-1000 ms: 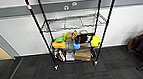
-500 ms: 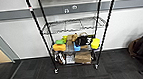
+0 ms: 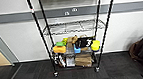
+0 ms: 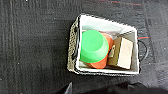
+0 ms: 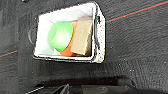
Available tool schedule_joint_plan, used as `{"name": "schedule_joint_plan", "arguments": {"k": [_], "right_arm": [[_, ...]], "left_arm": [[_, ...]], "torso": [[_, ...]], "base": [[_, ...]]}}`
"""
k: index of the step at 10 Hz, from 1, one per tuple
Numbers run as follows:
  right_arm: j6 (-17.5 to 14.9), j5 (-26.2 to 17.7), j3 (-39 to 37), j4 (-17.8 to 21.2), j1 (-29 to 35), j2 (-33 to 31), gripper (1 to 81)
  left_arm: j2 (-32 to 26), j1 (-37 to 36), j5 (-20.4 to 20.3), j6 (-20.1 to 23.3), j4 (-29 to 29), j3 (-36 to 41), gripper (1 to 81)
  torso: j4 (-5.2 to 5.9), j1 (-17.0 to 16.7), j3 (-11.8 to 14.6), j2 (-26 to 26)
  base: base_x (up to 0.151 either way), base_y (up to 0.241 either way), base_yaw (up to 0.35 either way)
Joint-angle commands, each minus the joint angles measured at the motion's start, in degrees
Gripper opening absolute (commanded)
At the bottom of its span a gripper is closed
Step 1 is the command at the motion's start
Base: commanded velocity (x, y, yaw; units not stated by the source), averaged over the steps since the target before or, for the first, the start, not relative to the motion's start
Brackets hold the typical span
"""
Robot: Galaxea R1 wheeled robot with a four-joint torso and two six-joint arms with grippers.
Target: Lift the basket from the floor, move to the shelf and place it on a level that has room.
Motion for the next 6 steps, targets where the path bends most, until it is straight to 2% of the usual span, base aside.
{"name": "schedule_joint_plan", "arguments": {"k": [1,3,6], "right_arm": [[0.07,-3.96,0.39,-0.27,4.73,-1.4,81.1],[0.16,-5.19,0.48,-0.01,6.39,-1.31,81.1],[0.16,-6.16,-0.05,0.26,8.95,-0.61,81.1]], "left_arm": [[-0.9,-7.17,3.4,-0.1,-0.08,0.61,81.1],[-0.81,-8.23,3.4,-0.28,-0.34,0.79,81.1],[-0.46,-9.73,3.14,-0.46,-0.87,0.87,81.1]], "torso": [[0.0,3.63,-5.33,-5.64],[0.0,5.46,-7.54,-8.55],[0.0,9.05,-12.8,-14.19]], "base": [[0.0,0.0,0.0],[0.0,0.0,0.0],[0.0,0.0,0.0]]}}
